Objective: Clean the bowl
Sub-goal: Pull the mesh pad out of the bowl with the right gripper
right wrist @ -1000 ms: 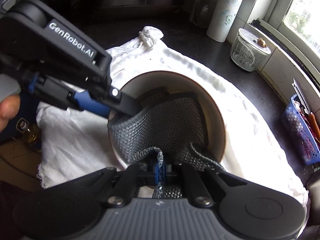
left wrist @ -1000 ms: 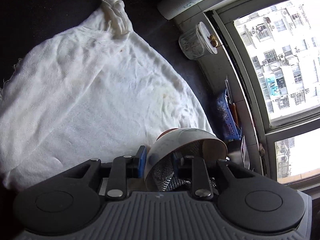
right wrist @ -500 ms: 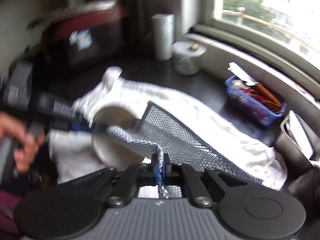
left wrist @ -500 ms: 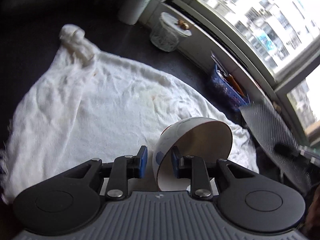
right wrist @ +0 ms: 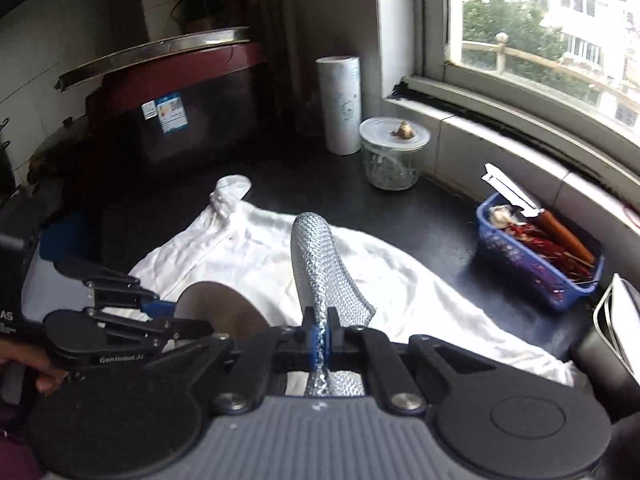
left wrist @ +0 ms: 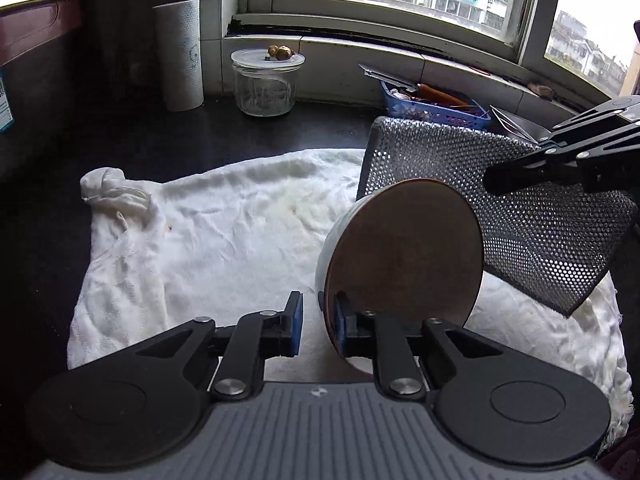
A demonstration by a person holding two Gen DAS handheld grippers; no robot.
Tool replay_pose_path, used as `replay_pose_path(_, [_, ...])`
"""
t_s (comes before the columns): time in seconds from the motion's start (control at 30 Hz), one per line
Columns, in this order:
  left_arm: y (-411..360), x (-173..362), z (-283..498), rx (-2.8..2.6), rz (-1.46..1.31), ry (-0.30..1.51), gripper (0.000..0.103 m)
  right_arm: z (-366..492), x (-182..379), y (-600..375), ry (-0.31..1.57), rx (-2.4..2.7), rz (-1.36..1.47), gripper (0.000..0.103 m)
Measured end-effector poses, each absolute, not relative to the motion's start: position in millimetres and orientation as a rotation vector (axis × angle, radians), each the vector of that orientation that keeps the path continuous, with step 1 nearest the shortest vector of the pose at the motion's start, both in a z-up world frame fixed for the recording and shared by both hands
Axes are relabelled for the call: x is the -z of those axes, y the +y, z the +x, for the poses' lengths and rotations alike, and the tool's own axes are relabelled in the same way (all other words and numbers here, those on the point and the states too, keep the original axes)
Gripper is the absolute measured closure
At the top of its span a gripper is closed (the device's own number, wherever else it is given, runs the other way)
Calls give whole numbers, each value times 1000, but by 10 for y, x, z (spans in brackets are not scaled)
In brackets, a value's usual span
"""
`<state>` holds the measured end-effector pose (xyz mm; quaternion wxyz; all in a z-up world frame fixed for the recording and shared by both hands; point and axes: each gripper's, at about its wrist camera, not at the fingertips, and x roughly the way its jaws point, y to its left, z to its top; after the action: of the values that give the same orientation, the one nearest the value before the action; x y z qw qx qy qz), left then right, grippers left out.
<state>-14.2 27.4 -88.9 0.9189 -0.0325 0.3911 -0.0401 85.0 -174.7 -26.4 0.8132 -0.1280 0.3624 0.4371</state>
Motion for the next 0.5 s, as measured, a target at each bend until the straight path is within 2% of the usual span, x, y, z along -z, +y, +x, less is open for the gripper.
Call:
replay_pose_path(0.27, [313, 911, -131, 113, -85, 807, 87, 867, 456, -1706, 850, -1105, -393, 98])
replay_pose_path(0.5, [337, 954, -115, 131, -83, 813, 87, 782, 499, -1579, 867, -1211, -481, 86])
